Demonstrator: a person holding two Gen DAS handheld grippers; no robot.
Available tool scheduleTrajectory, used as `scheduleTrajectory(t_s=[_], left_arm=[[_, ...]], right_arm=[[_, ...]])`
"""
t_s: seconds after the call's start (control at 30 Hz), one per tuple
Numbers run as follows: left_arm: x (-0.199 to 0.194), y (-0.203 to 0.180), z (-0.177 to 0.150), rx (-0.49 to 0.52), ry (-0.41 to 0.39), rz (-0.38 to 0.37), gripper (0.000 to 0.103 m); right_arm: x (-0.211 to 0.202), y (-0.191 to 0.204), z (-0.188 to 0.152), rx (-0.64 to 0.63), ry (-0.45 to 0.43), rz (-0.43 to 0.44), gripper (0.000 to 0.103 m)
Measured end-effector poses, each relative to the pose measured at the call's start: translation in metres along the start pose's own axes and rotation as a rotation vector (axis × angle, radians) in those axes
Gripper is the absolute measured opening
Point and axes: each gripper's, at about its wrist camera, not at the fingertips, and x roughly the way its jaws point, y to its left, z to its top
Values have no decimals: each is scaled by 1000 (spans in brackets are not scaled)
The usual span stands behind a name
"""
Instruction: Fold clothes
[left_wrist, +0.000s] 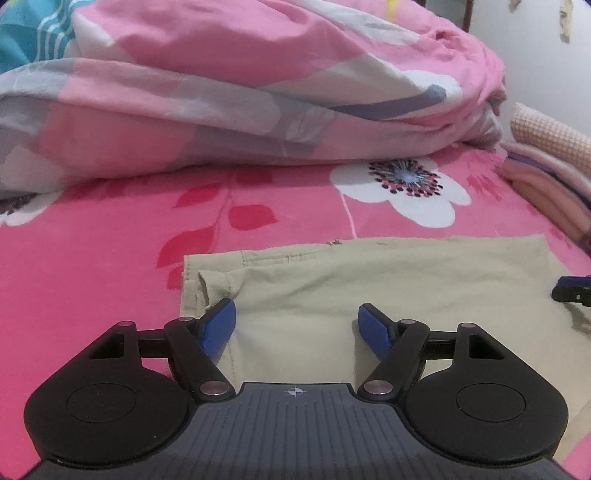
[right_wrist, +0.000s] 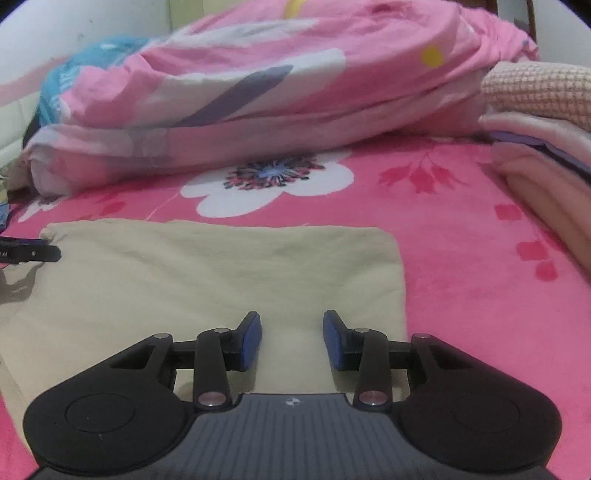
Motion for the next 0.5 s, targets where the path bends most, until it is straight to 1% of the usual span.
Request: scheduleTrajectory(t_s=[0.07, 0.1, 0.13, 0.2, 0.23, 0.27, 0.3, 0.33, 0.37, 0.43, 0.5], left_arm=[[-9, 4, 8, -37, -37, -13, 75], [-8, 6, 12, -46, -45, -3, 75], [-4, 9, 12, -54, -33, 23, 75], [13, 18, 5, -66, 39, 68, 76], [23, 23, 0, -72, 79, 89, 83], [25, 32, -3, -116, 85, 70, 82], [19, 41, -3, -163, 82, 53, 82], [13, 47, -1, -198, 88, 51, 77], [5, 53, 1, -224, 85, 56, 77], [-21, 58, 3, -214, 47, 72, 77], [-52, 55, 4, -158, 1, 89, 78]], right_arm=[[-5, 3, 14, 6, -2, -2, 40], [-8, 4, 21, 6, -24, -5, 40], [-5, 2, 23, 4, -34, -24, 40], [14, -3, 19, 2, -5, -90, 42], [24, -5, 17, 2, 9, -123, 42], [31, -9, 10, 9, 2, -128, 42], [32, -15, 2, 30, -28, -109, 42], [28, -19, 2, 45, -39, -101, 42], [23, -18, 6, 46, -24, -107, 42], [8, -16, 10, 64, -29, -107, 42], [-12, -13, 11, 87, -56, -87, 42]])
